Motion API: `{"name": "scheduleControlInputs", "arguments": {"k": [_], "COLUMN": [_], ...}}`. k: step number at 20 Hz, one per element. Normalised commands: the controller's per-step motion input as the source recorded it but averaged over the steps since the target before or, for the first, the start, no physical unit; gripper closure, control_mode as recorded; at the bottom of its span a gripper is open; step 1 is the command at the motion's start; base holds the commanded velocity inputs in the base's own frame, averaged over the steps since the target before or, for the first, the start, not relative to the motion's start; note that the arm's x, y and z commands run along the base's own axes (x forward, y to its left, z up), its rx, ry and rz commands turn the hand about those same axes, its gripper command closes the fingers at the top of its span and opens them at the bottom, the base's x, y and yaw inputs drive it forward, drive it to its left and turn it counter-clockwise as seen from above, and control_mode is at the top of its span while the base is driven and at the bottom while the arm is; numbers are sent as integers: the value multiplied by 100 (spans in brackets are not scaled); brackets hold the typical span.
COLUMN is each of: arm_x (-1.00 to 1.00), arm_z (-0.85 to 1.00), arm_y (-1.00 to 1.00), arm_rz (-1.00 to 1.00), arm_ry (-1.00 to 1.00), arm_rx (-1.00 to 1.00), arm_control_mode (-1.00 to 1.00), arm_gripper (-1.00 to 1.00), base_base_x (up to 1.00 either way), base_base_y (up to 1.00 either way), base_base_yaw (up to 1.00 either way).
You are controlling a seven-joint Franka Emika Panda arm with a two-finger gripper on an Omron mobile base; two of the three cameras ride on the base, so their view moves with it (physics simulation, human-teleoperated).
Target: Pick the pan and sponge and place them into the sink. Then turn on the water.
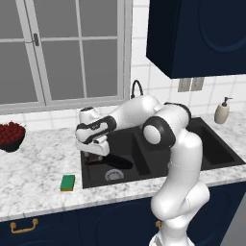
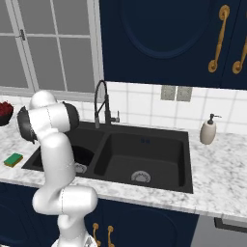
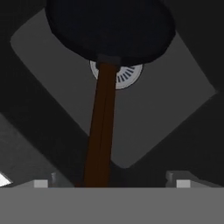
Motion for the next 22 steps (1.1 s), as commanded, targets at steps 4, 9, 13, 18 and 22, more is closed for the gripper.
{"name": "scheduleControlInputs", "arguments": {"k": [4,9,13,18,22], "arm_x": [-8,-21,-13,-21,-15], "arm_z": [58,37,-1,-12,-4], "arm_y": [21,42,69,75,66], "arm_rz": [2,7,16,21,17], "arm_ry": [0,0,0,0,0], "arm_rx": [2,1,0,0,0], "arm_control_mode": [-100,-100,-100,-100,-100], "arm_gripper": [-100,-100,-100,-100,-100], "base_base_x": [0,0,0,0,0], "base_base_y": [0,0,0,0,0], "base_base_yaw": [0,0,0,0,0]}}
